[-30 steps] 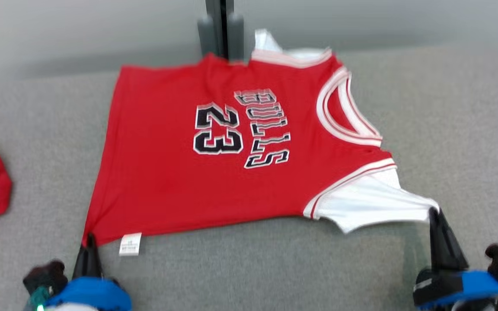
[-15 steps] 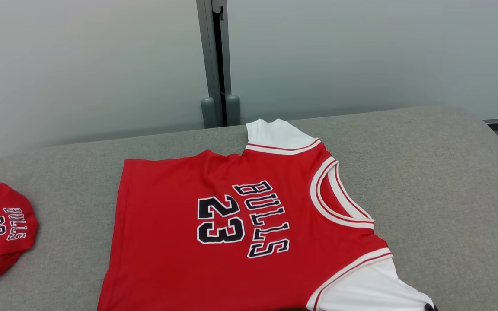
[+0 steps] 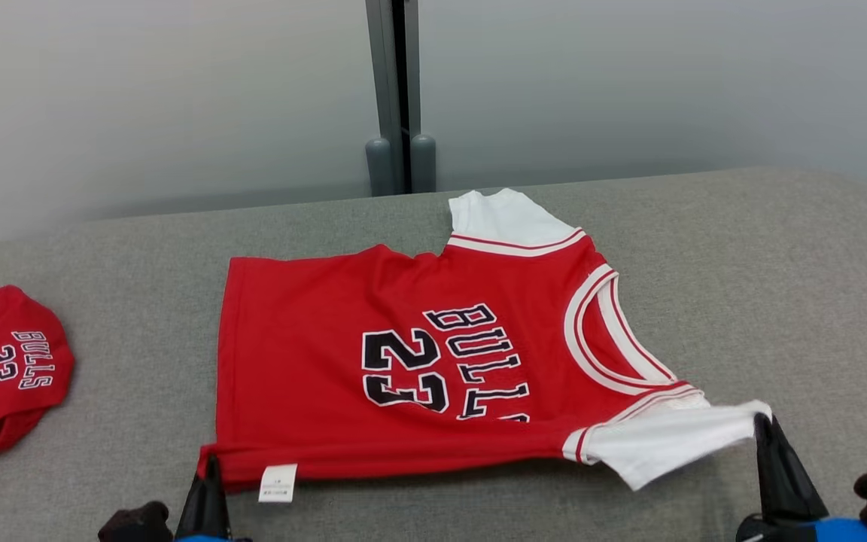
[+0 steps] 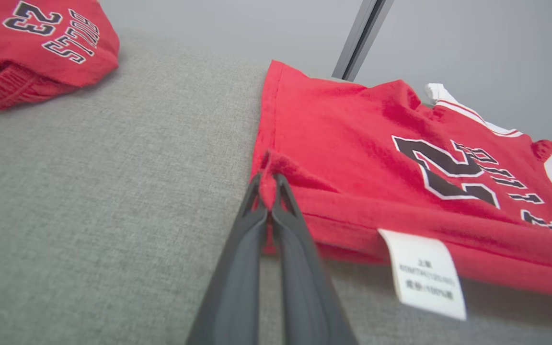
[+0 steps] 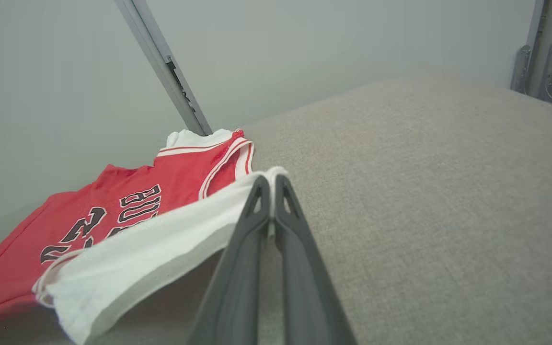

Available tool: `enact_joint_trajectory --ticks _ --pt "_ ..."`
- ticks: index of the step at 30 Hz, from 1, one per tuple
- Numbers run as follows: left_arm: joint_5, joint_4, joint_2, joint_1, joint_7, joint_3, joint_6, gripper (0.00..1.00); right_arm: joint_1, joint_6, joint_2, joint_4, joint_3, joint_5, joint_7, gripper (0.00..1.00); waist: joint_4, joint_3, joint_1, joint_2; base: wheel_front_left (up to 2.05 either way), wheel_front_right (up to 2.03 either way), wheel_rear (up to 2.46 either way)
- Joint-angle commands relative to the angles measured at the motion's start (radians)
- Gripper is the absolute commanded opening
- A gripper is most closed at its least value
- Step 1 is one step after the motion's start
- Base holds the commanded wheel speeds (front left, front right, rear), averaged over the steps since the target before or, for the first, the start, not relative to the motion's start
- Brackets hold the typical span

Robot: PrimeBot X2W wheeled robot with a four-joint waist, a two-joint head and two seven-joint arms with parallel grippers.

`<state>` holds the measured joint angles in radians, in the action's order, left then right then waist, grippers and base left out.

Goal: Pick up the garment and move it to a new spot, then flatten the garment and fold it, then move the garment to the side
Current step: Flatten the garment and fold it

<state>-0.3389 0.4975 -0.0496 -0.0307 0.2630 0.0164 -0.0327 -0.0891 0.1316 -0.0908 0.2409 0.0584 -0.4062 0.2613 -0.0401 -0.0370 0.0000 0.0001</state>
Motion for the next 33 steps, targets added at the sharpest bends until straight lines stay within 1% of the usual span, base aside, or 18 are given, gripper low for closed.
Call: enact_joint_trajectory --ticks 1,4,5,6,11,14,16,17,22,26,29,30,31,32,33 --pt "0.010 0.001 -0.003 0.045 0.002 0.015 0.003 0.00 0.052 -0.002 -0.002 0.012 0.007 0.007 0.006 0.00 0.019 -0.028 0.0000 -0.0001 0.00 0.00 0.00" --pt "0.010 0.017 -0.003 0.098 0.002 0.031 -0.001 0.00 0.125 -0.002 0.002 0.036 0.008 0.012 0.006 0.00 0.030 -0.059 0.0000 -0.0001 0.00 0.00 0.00" --pt "0.010 0.017 -0.003 0.098 0.002 0.031 -0.001 0.00 0.125 -0.002 0.002 0.036 0.008 0.012 0.006 0.00 0.030 -0.059 0.0000 -0.0001 0.00 0.00 0.00" --pt "0.012 0.028 -0.003 0.129 0.002 0.033 0.000 0.00 0.168 -0.001 0.005 0.055 0.011 0.018 0.006 0.00 0.036 -0.079 0.0000 -0.0001 0.00 0.00 0.00" --pt "0.033 0.070 -0.002 0.205 0.002 0.027 0.011 0.00 0.267 -0.001 0.010 0.119 0.007 0.030 0.005 0.00 0.043 -0.126 0.0000 -0.0001 0.00 0.00 0.00" --pt "0.048 0.103 -0.002 0.252 0.002 0.024 0.011 0.00 0.322 -0.001 0.011 0.163 0.003 0.045 0.006 0.00 0.045 -0.151 0.0000 -0.0001 0.00 0.00 0.00" --pt "0.054 0.116 -0.002 0.270 0.002 0.023 0.008 0.00 0.339 -0.001 0.010 0.177 0.003 0.052 0.005 0.00 0.047 -0.159 0.0000 -0.0001 0.00 0.00 0.00" --pt "0.065 0.138 -0.002 0.305 0.002 0.027 0.000 0.00 0.370 -0.001 0.011 0.204 0.003 0.066 0.006 0.00 0.050 -0.175 0.0000 -0.0001 0.00 0.00 0.00" --pt "0.075 0.181 -0.002 0.365 0.002 0.031 -0.001 0.00 0.436 -0.001 0.016 0.248 0.011 0.094 0.006 0.00 0.060 -0.205 0.0000 -0.0001 0.00 0.00 0.00" --pt "0.069 0.185 -0.002 0.384 0.002 0.026 0.006 0.00 0.468 -0.001 0.020 0.260 0.017 0.113 0.006 0.00 0.066 -0.220 0.0000 -0.0001 0.00 0.00 0.00" --pt "0.069 0.186 -0.002 0.390 0.002 0.035 0.001 0.00 0.489 -0.001 0.026 0.283 0.017 0.130 0.006 0.00 0.074 -0.231 0.0000 -0.0001 0.00 0.00 0.00" --pt "0.068 0.184 -0.002 0.391 0.002 0.039 -0.002 0.29 0.495 -0.001 0.027 0.296 0.024 0.133 0.005 0.00 0.077 -0.234 0.0000 -0.0001 0.00 0.00 0.00" --pt "0.060 0.179 -0.002 0.392 0.002 0.042 -0.005 0.95 0.502 -0.001 0.027 0.302 0.031 0.135 0.006 0.41 0.080 -0.235 0.0000 -0.0001 0.00 0.00 0.00" --pt "0.060 0.165 -0.002 0.390 0.002 0.044 -0.007 1.00 0.507 -0.001 0.029 0.302 0.036 0.137 0.006 0.85 0.082 -0.236 0.0000 -0.0001 0.00 0.00 0.00" --pt "0.056 0.155 -0.002 0.382 0.002 0.046 -0.009 1.00 0.509 -0.001 0.031 0.294 0.045 0.141 0.006 1.00 0.083 -0.236 0.0000 -0.0001 0.00 0.00 0.00"
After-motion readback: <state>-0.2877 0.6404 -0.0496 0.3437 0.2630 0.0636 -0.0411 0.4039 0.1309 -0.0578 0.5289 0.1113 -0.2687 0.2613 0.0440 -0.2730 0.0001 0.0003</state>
